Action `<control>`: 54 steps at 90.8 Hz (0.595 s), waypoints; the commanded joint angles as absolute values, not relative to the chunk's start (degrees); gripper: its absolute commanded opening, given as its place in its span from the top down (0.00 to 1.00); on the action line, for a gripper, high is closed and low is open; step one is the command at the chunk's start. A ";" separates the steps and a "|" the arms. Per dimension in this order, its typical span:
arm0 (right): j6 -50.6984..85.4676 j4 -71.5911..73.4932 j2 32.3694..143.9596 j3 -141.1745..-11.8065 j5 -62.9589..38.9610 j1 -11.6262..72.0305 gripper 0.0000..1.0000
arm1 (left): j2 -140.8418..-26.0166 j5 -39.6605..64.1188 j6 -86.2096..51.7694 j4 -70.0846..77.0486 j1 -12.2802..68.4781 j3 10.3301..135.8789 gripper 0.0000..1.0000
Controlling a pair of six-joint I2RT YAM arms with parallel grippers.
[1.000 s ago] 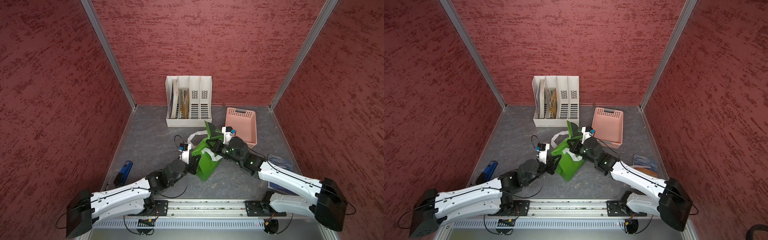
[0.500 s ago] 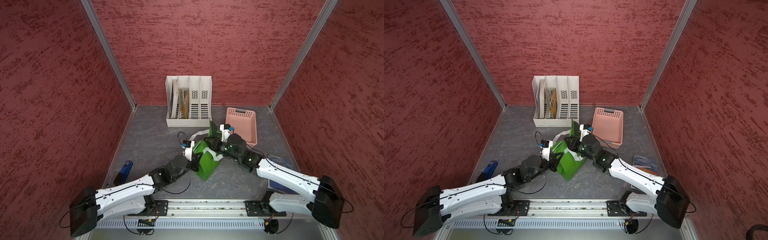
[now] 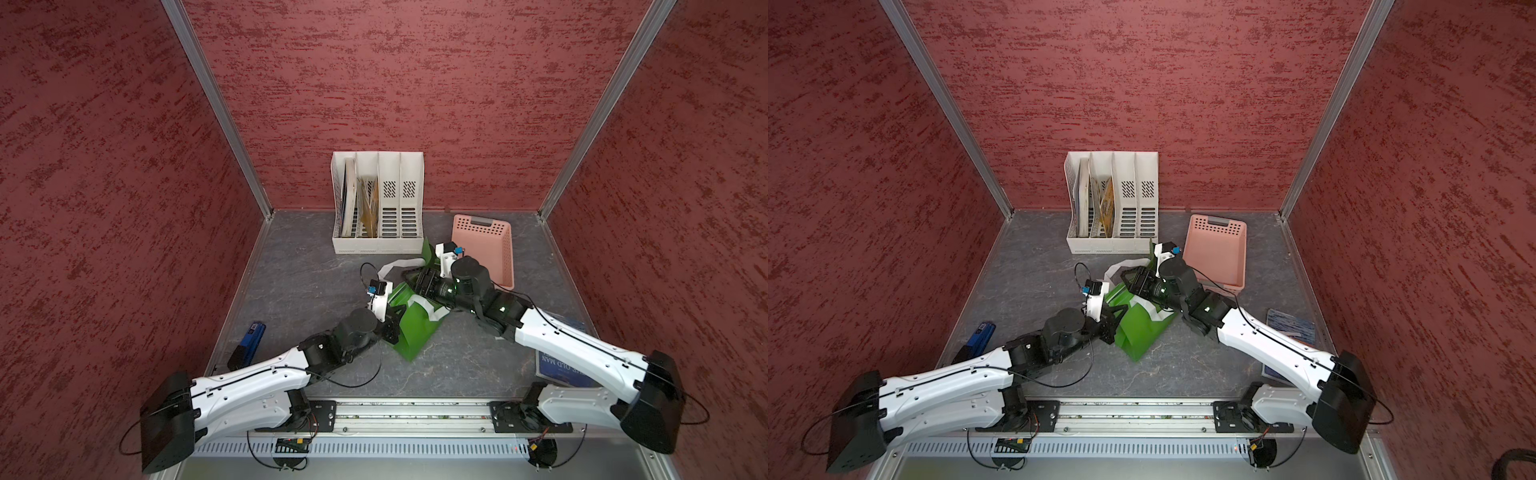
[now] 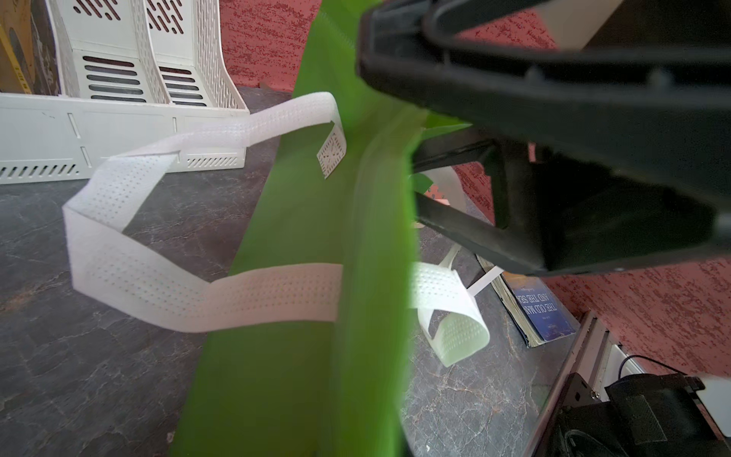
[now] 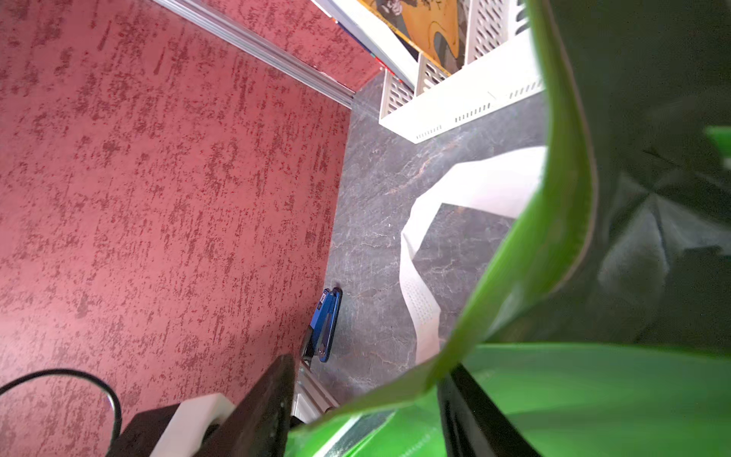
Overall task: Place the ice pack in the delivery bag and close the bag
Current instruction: Seal the delivery bag at the center of the board.
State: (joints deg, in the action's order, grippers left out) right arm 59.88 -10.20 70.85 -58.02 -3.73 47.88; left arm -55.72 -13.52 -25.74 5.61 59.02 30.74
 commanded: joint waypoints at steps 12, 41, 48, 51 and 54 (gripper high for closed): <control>66.91 -27.70 71.25 -67.16 0.44 48.16 0.49 | -56.56 -10.99 -23.71 4.06 59.15 32.16 1.00; 66.96 -27.41 71.21 -66.03 0.01 48.16 0.69 | -56.86 -11.49 -23.85 4.63 59.15 32.08 1.00; 66.52 -28.81 71.58 -67.53 -0.17 48.15 0.77 | -57.03 -11.83 -24.27 4.23 58.94 32.16 1.00; 66.31 -29.48 71.66 -67.98 -0.11 48.16 0.81 | -57.11 -11.94 -24.45 4.17 58.97 32.14 1.00; 66.20 -29.98 71.59 -68.21 -0.09 48.16 0.87 | -57.25 -12.18 -24.74 4.03 58.90 32.21 1.00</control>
